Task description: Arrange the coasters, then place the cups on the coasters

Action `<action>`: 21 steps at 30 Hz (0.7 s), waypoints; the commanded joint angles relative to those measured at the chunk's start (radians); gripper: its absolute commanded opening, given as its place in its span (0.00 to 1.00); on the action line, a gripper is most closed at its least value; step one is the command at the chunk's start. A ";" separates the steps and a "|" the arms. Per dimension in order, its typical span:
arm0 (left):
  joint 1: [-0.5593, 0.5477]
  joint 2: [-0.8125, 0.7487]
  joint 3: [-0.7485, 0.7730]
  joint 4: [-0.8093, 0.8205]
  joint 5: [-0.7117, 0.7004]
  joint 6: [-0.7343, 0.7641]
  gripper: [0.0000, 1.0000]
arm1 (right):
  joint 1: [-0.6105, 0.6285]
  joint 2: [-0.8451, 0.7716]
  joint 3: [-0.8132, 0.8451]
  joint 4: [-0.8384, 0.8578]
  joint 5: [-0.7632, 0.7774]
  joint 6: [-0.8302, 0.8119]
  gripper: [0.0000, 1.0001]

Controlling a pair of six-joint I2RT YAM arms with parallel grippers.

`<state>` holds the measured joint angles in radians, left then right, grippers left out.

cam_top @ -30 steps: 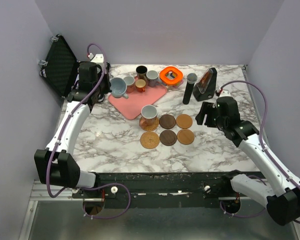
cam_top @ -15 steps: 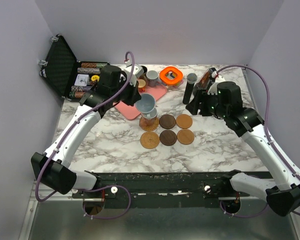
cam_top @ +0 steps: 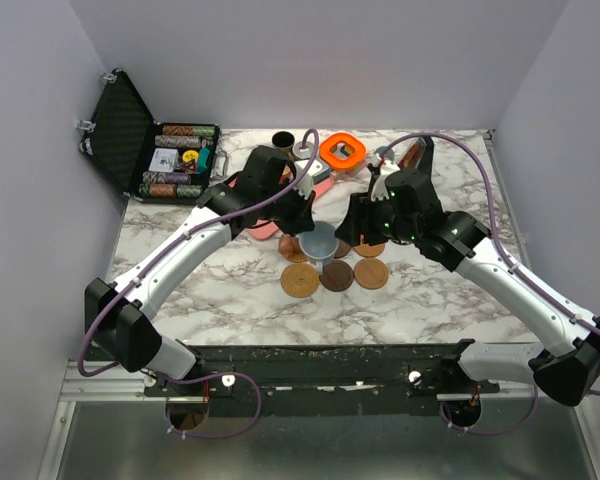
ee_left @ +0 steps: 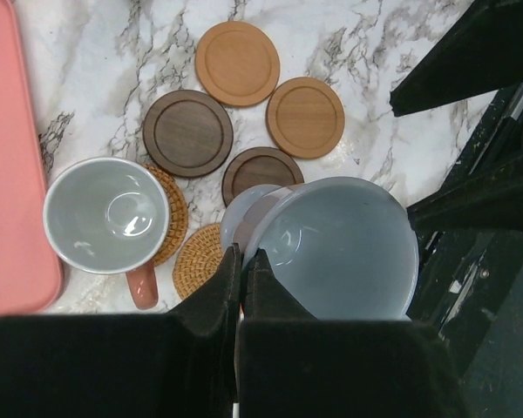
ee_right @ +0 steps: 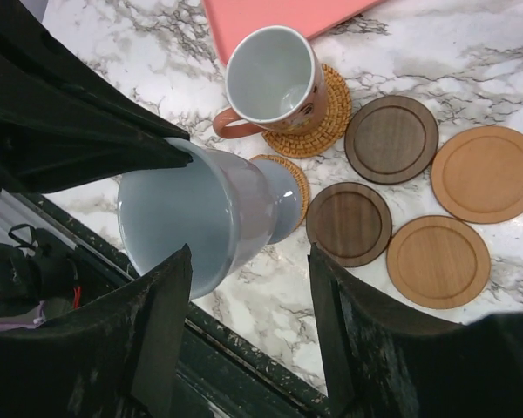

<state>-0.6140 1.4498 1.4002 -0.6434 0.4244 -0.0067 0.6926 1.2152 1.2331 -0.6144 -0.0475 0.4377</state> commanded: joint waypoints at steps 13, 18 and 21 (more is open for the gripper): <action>-0.050 0.027 0.036 0.034 0.031 -0.013 0.00 | 0.068 0.087 -0.037 0.061 0.097 0.032 0.53; -0.053 0.026 0.028 0.057 0.016 -0.035 0.00 | 0.087 0.112 -0.040 0.061 0.143 0.033 0.44; -0.053 0.021 0.020 0.073 0.013 -0.045 0.00 | 0.088 0.124 -0.043 0.059 0.153 0.033 0.34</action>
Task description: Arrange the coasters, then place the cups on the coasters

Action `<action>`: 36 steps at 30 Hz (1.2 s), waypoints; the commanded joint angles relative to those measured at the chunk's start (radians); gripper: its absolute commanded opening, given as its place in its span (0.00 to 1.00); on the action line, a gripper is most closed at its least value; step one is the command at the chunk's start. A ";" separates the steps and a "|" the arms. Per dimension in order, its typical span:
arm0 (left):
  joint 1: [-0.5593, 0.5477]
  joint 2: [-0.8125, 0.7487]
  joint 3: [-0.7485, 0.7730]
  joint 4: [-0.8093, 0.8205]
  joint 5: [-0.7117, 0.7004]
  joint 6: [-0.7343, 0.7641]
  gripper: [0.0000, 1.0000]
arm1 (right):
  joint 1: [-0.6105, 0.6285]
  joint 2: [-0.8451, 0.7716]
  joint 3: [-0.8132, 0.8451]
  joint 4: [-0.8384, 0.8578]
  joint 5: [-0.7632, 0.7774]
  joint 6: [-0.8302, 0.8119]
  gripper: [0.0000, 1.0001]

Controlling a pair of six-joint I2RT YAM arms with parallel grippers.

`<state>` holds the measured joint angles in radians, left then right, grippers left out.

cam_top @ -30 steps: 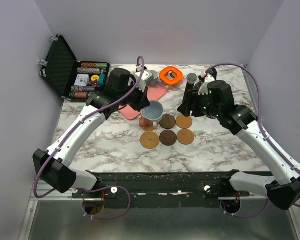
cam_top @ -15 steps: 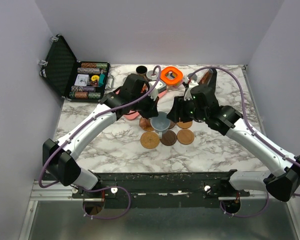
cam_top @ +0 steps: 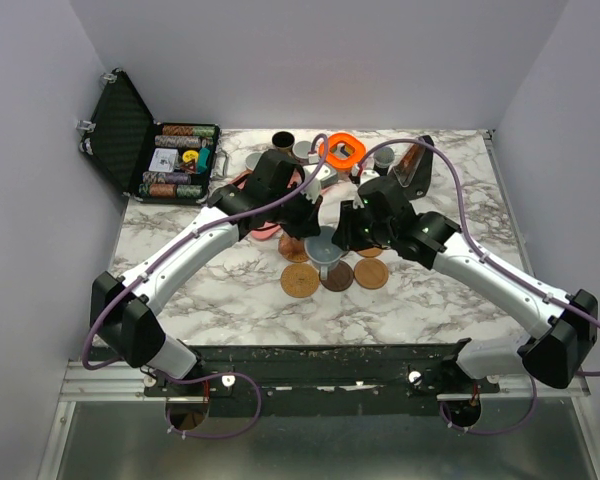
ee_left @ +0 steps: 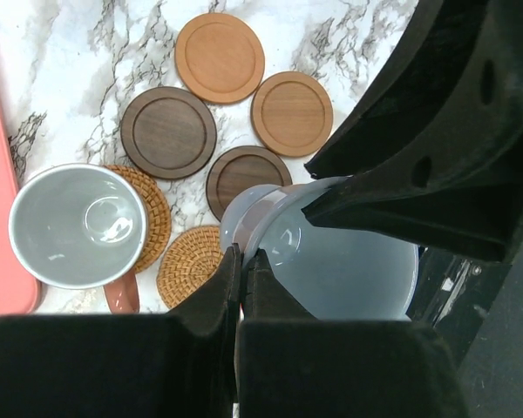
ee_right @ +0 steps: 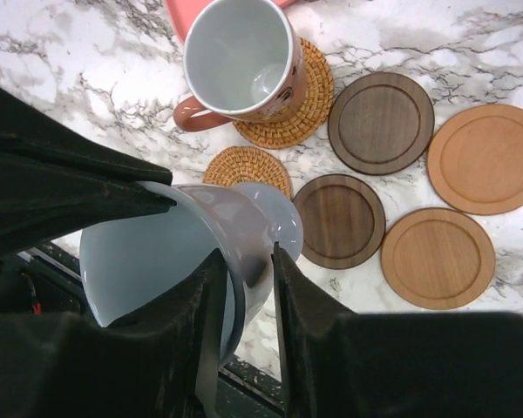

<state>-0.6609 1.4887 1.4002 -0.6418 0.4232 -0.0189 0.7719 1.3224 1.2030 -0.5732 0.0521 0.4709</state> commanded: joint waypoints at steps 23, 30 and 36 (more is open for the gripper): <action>-0.028 -0.021 -0.040 0.149 -0.225 -0.214 0.64 | 0.017 -0.052 -0.071 0.007 0.330 0.209 0.01; -0.049 0.015 -0.055 0.182 -0.169 -0.253 0.61 | 0.032 -0.052 -0.079 0.016 0.365 0.227 0.01; -0.071 0.061 -0.044 0.160 -0.172 -0.248 0.57 | 0.046 -0.052 -0.076 0.018 0.391 0.235 0.01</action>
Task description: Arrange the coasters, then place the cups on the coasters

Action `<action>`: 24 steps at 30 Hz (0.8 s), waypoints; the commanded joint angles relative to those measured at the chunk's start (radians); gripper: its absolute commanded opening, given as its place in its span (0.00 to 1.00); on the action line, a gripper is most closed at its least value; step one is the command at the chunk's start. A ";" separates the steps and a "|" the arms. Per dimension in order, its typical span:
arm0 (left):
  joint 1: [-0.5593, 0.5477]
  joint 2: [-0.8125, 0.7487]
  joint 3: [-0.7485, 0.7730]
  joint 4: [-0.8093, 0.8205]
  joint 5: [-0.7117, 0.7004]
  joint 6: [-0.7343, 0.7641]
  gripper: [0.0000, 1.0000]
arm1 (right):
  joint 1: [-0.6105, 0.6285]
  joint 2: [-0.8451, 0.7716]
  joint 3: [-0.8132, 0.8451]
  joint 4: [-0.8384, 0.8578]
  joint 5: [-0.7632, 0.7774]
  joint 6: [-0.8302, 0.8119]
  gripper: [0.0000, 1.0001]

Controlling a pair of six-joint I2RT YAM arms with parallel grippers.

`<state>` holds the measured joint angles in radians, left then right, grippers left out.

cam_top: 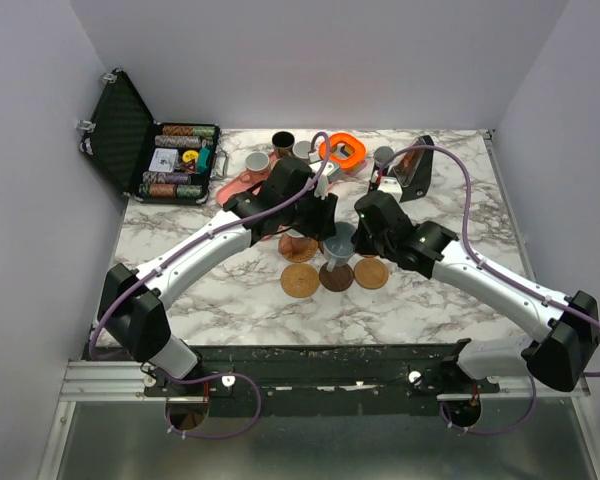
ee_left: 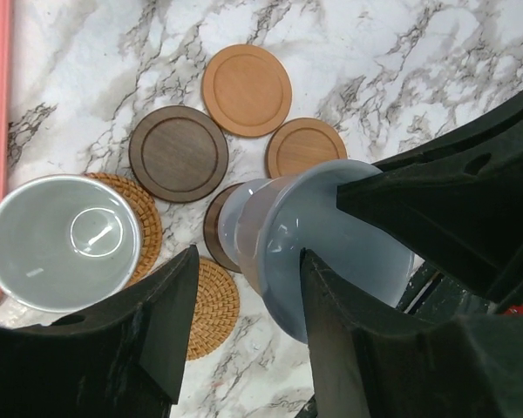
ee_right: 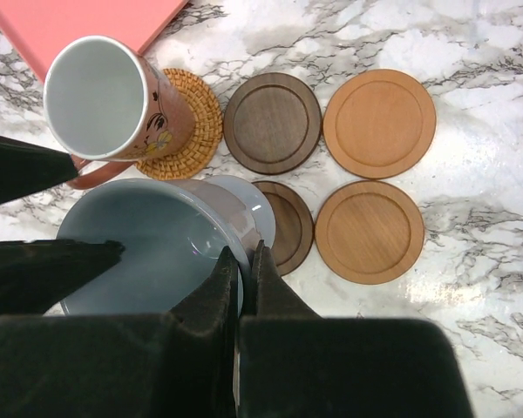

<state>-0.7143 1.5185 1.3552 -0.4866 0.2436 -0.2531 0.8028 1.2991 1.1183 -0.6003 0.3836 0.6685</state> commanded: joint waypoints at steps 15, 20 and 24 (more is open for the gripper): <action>-0.042 0.042 -0.004 0.020 -0.006 -0.011 0.00 | 0.016 -0.026 0.000 0.059 0.038 0.017 0.14; -0.042 0.017 -0.019 0.026 -0.059 -0.012 0.00 | 0.016 -0.043 0.006 0.022 0.057 0.017 0.52; -0.042 0.003 -0.025 0.016 -0.078 -0.002 0.00 | 0.010 -0.109 -0.012 0.008 0.083 -0.004 0.73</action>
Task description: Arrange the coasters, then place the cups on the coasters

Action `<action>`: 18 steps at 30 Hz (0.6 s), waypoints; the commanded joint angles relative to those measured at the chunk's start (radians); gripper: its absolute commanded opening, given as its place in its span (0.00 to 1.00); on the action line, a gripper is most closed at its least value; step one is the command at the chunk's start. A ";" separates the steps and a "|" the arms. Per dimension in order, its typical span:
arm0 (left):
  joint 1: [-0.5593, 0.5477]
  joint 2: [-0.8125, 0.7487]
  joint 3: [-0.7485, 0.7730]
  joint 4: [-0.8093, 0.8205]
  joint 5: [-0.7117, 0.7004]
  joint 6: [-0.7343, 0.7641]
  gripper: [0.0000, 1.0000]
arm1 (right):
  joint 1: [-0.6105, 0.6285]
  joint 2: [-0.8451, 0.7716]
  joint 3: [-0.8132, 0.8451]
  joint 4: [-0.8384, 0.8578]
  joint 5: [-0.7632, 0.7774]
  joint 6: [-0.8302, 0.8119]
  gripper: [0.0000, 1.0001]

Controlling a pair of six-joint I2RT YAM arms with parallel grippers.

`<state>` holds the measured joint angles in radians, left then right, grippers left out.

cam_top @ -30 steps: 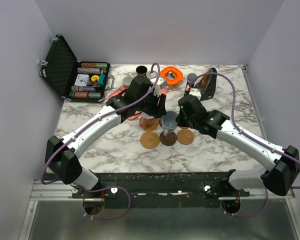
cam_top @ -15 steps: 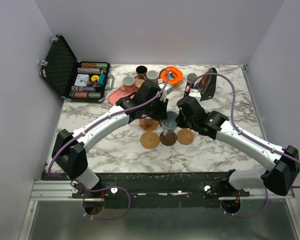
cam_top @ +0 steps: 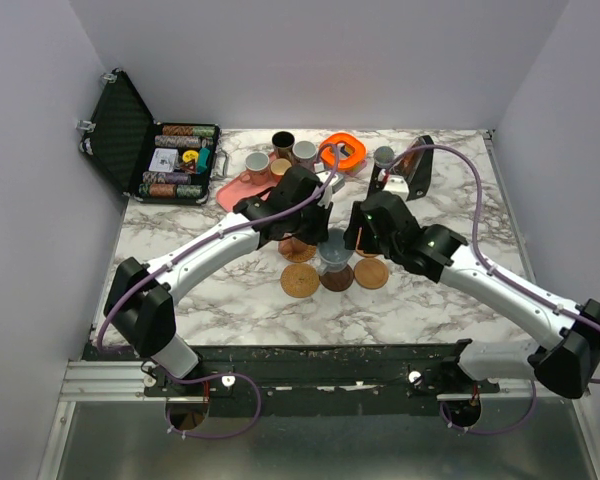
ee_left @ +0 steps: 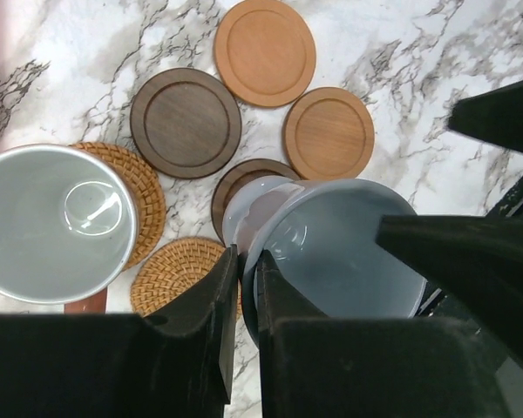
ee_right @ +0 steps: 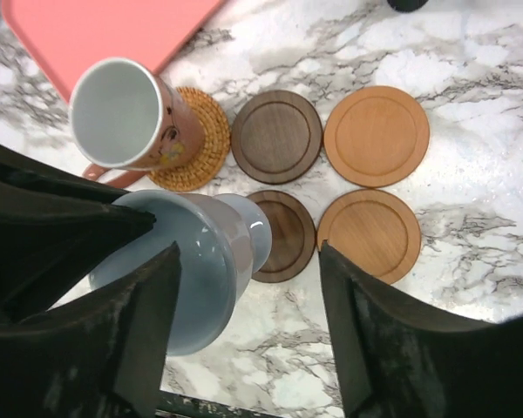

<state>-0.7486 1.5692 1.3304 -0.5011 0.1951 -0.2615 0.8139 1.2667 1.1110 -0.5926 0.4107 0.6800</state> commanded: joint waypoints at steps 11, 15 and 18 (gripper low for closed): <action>-0.005 -0.127 -0.125 0.003 -0.023 0.105 0.00 | -0.179 -0.280 -0.106 0.048 -0.079 -0.094 0.86; 0.008 -0.130 -0.148 -0.020 -0.029 0.123 0.00 | -0.193 -0.280 -0.126 0.074 -0.115 -0.091 0.86; 0.020 -0.124 -0.160 -0.025 -0.029 0.143 0.00 | -0.193 -0.274 -0.138 0.089 -0.131 -0.091 0.86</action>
<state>-0.7452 1.4807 1.1786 -0.5346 0.1680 -0.1585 0.6262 0.9890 0.9951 -0.5499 0.3336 0.6010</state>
